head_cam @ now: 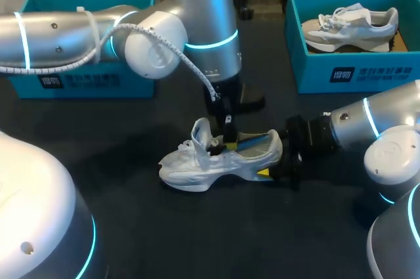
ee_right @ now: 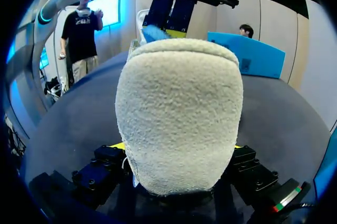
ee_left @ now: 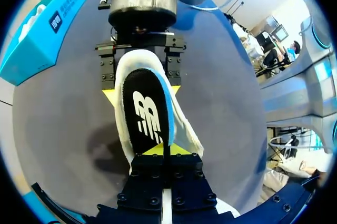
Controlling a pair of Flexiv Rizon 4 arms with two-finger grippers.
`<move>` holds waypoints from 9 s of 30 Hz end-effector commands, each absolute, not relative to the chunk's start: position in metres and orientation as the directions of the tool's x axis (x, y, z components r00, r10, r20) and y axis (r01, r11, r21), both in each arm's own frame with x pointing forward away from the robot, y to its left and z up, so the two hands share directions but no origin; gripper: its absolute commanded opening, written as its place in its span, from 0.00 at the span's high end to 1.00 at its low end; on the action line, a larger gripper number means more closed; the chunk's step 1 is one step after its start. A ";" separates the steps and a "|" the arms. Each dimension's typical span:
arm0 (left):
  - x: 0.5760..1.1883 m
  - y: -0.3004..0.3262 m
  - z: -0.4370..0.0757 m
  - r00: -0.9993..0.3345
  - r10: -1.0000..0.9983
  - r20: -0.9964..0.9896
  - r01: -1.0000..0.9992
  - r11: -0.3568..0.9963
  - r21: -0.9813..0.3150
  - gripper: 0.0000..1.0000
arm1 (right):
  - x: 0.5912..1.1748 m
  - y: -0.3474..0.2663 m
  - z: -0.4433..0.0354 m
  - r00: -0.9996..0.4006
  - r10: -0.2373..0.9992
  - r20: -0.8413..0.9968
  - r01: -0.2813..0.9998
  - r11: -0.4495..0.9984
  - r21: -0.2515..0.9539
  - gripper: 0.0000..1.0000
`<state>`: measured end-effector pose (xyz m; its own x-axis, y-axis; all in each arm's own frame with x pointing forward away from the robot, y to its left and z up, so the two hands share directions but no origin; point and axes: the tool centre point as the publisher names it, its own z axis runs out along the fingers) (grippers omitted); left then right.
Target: Take the shoe out of the shoebox, open the shoe tongue, remove and reinsert the insole, then place the shoe into the shoebox
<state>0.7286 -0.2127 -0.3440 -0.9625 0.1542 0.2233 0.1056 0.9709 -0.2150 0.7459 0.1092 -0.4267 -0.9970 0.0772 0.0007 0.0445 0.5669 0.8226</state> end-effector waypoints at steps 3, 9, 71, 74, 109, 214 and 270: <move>0.723 -0.205 -0.330 -0.973 0.143 0.183 0.096 0.965 -0.245 1.00 | 0.747 0.112 -0.432 -0.997 0.079 -0.001 0.045 0.571 0.820 1.00; 0.722 -0.214 -0.319 -0.973 0.153 0.173 0.105 0.960 -0.260 1.00 | 0.747 0.112 -0.432 -0.997 0.079 -0.001 0.045 0.571 0.820 1.00; 0.729 -0.251 -0.324 -0.955 -0.023 -0.296 0.117 0.887 -0.447 0.40 | 0.747 0.112 -0.432 -0.997 0.079 -0.001 0.045 0.571 0.820 1.00; 0.735 -0.254 -0.328 -0.958 -0.043 -0.284 0.093 0.889 -0.448 0.40 | 0.747 0.112 -0.432 -0.997 0.079 -0.001 0.045 0.571 0.820 1.00; 0.734 -0.268 -0.299 -0.976 -0.033 -0.215 0.080 0.863 -0.500 1.00 | 0.747 0.112 -0.432 -0.997 0.079 -0.001 0.045 0.571 0.820 1.00; 0.645 -0.267 0.066 -0.712 0.133 0.690 -0.671 0.162 -0.724 1.00 | 0.747 0.112 -0.432 -0.997 0.079 -0.001 0.045 0.571 0.820 1.00; 0.592 -0.259 0.067 -0.536 0.116 0.836 -0.830 0.109 -0.547 1.00 | 0.747 0.112 -0.432 -0.997 0.079 -0.001 0.045 0.571 0.820 1.00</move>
